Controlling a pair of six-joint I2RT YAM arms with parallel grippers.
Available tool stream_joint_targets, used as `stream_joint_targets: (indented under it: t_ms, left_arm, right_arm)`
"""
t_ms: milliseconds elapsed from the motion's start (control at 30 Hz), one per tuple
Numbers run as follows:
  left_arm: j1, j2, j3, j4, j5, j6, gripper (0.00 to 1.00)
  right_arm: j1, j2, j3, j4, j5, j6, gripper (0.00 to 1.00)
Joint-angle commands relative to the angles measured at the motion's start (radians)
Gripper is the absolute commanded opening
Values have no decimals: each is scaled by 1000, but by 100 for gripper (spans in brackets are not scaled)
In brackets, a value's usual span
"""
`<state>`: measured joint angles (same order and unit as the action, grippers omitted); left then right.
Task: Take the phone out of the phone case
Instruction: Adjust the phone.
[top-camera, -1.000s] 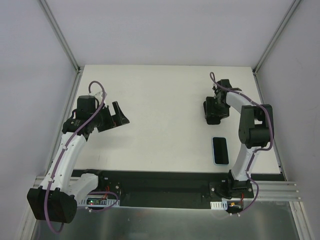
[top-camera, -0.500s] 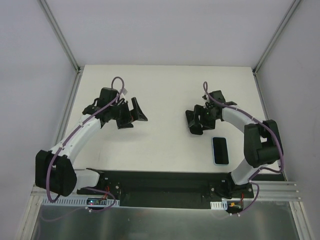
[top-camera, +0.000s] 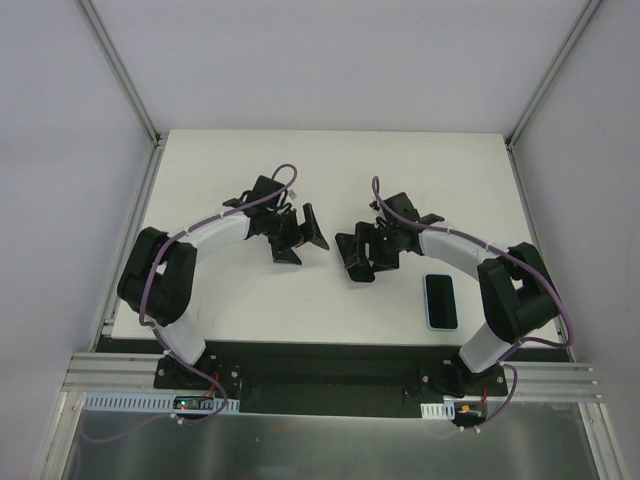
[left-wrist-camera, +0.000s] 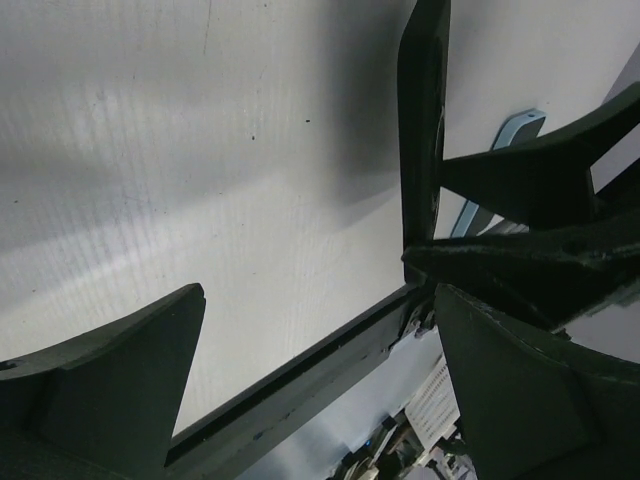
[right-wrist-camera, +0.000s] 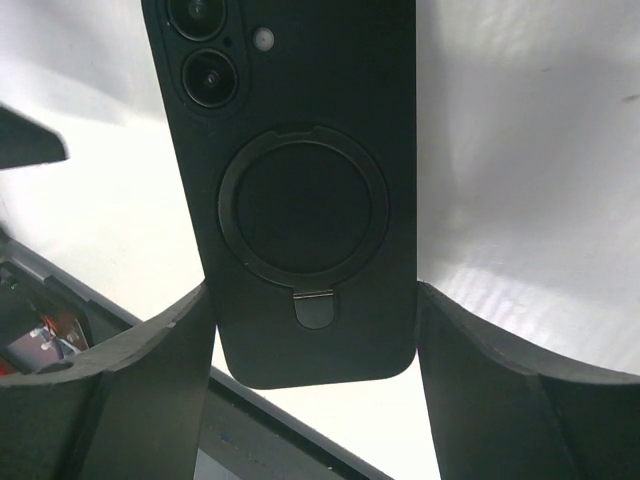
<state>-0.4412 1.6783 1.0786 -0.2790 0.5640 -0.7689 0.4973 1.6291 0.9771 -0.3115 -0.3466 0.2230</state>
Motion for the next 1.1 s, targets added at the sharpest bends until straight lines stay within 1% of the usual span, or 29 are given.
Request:
stream_joint_targets:
  t_ms: [0,267,367,400,500,600,633,733,767,833,867,967,1000,1067]
  left_arm:
    - [-17,41,38,81,42,-62,98]
    - [-40,135,40,162,82,-130,96]
    - [-44,152,34,199,93,-154,91]
    - [-45,153,32,207,94,-159,86]
    - [-54,158,21,230,89,-179,80]
    - [-60,155,3,256,86,-201,69]
    - [-62,152,-12,265,85,-208,63]
    - [-62,132,-48,316,82,-236,53]
    - [-62,127,-55,334,77,-243,48]
    - [-62,115,-71,350,74,-251,46]
    - [-62,113,-75,356,76,-257,40]
    - [-62,107,-80,371,82,-262,30]
    - [-62,107,-80,374,82,-263,20]
    - [-62,103,-80,376,83,-265,8]
  right_arm:
    - [58,-35,8,75,-32,55,37]
    - [144,-28,25,80,-15,79,37]
    - [170,-31,28,78,-6,85,37]
    - [175,-32,26,78,-3,87,37]
    - [193,-40,21,80,11,99,38]
    - [210,-51,15,86,31,119,37]
    - [211,-57,12,92,38,128,37]
    - [215,-74,-18,146,29,182,37]
    - [213,-77,-31,170,24,193,37]
    - [214,-78,-37,192,3,219,37]
    - [215,-77,-38,207,-3,222,38]
    - [216,-66,-40,225,-31,236,38]
    - [218,-63,-38,227,-34,237,38]
    - [221,-63,-38,226,-35,237,39]
